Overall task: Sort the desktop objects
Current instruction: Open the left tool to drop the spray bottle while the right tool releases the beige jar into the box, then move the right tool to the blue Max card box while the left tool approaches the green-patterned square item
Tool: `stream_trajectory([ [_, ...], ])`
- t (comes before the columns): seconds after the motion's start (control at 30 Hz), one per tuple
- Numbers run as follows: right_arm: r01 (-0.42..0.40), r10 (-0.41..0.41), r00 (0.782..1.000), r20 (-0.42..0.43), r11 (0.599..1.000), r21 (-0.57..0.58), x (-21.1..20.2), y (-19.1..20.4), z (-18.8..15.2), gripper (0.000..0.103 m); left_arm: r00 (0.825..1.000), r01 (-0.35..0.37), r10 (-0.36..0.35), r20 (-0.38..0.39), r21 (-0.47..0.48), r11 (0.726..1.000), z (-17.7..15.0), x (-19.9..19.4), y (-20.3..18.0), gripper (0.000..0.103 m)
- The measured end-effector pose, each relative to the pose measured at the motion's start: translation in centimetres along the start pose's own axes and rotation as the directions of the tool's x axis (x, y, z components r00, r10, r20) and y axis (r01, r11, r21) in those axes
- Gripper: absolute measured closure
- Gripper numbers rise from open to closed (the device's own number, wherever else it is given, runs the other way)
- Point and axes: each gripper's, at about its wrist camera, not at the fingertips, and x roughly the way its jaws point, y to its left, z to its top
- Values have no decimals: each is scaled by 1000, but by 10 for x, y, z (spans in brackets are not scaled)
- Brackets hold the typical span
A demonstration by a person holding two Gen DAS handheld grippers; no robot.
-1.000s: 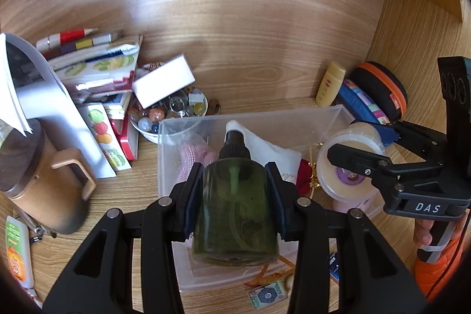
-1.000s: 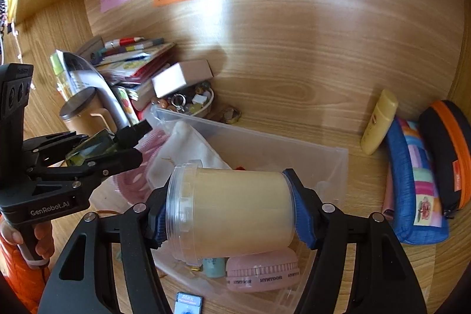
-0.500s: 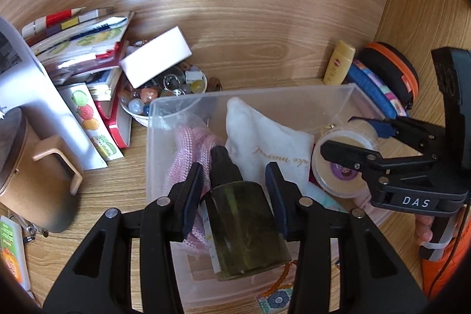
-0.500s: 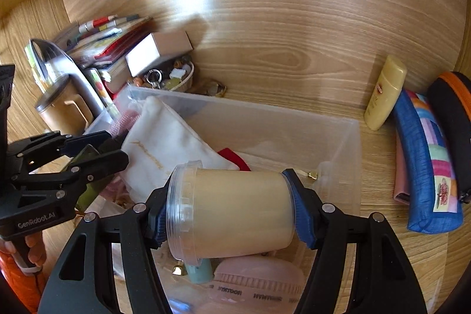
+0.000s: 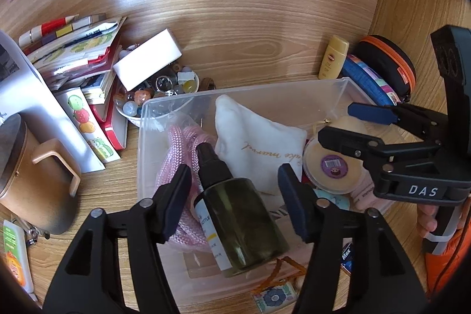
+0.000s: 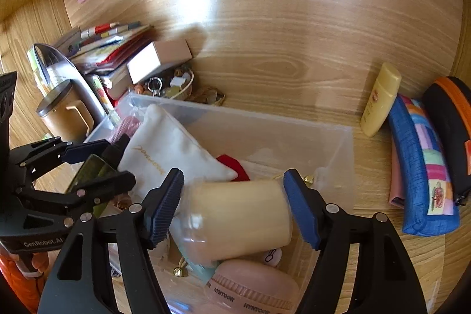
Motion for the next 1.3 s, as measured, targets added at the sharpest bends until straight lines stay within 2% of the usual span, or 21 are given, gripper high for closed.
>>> stream_trajectory([
  [0.1, 15, -15, 1000, 20, 1000, -9, -5, 2, 2, 27, 1000, -17, 16, 18, 16, 1000, 0, -5, -2, 28],
  [0.23, 55, -54, 998, 43, 998, -41, -14, 2, 5, 26, 999, -35, 34, 36, 31, 999, 1, -11, -5, 26],
  [0.33, 78, -75, 995, 66, 996, -38, -25, 0, 8, 20, 998, -49, 47, 47, 28, 998, 3, -16, -5, 20],
  [0.53, 103, -95, 989, 109, 992, -70, -48, 9, 12, 16, 992, -93, 91, 88, 26, 995, 4, -35, -7, 13],
  [0.63, 86, -76, 989, 128, 993, -78, -64, 14, 11, 15, 987, -120, 117, 107, 22, 993, 2, -45, -7, 10],
  [0.7, 87, -75, 986, 149, 993, -80, -75, 17, 8, 4, 985, -131, 129, 111, 7, 991, 0, -51, -5, 7],
  [0.77, 99, -85, 982, 169, 992, -74, -85, 19, 4, 0, 984, -141, 141, 111, -8, 990, -2, -56, -3, 7],
  [0.87, 79, -66, 983, 171, 994, -70, -94, 20, -2, 0, 978, -170, 171, 115, -22, 985, -7, -64, -1, 7],
  [1.3, 116, -111, 986, 127, 992, -40, -111, 25, -48, 0, 972, -197, 200, 127, -32, 980, -42, -96, -1, 4],
])
